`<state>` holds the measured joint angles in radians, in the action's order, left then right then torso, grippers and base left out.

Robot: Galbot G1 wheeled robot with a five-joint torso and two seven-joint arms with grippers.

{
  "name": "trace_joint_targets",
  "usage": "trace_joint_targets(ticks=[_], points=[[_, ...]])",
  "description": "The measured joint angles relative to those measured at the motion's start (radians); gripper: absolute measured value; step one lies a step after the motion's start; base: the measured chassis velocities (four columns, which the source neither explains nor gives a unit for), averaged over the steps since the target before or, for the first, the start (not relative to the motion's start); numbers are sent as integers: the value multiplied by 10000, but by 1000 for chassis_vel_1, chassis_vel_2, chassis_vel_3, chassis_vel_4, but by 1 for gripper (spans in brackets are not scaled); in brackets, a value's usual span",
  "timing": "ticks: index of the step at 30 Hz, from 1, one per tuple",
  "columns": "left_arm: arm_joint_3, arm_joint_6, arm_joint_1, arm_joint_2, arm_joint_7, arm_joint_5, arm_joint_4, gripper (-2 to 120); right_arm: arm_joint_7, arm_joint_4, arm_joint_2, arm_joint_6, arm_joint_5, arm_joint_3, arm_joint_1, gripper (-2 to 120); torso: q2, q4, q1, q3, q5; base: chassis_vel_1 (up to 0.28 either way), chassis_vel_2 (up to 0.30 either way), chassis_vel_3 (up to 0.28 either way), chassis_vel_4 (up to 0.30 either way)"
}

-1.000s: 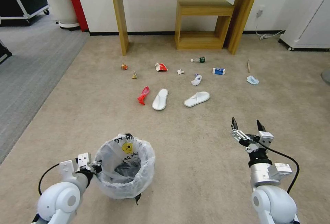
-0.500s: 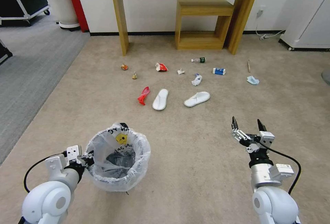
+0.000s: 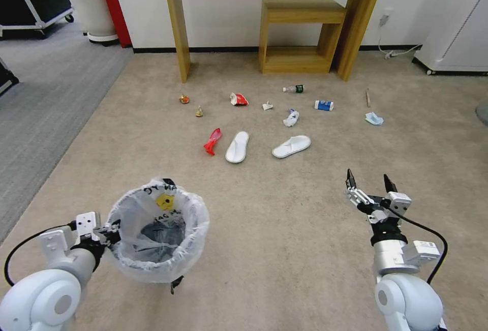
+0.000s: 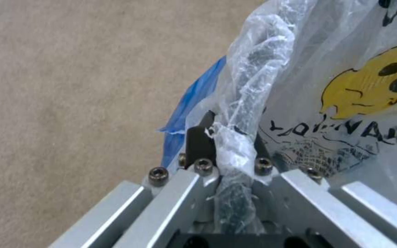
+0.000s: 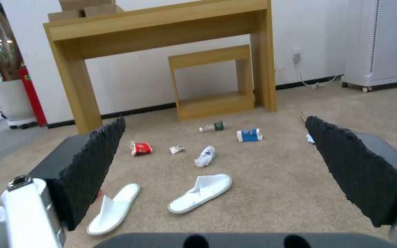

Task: Pick up the trash bin and place the garbage on the floor into it.

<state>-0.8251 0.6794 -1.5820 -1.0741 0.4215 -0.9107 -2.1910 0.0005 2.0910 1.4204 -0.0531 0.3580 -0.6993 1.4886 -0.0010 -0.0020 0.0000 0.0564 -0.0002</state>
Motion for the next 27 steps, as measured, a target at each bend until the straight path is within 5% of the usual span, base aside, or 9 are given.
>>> trace_joint_targets(ticks=[27], points=[[-45, 9, 162, -285, -20, -32, 290, 1, -16, 23, -63, -4, -360, -212, 49, 100, 0, 0, 0, 0, 2, -2, 2, 1, -2]])
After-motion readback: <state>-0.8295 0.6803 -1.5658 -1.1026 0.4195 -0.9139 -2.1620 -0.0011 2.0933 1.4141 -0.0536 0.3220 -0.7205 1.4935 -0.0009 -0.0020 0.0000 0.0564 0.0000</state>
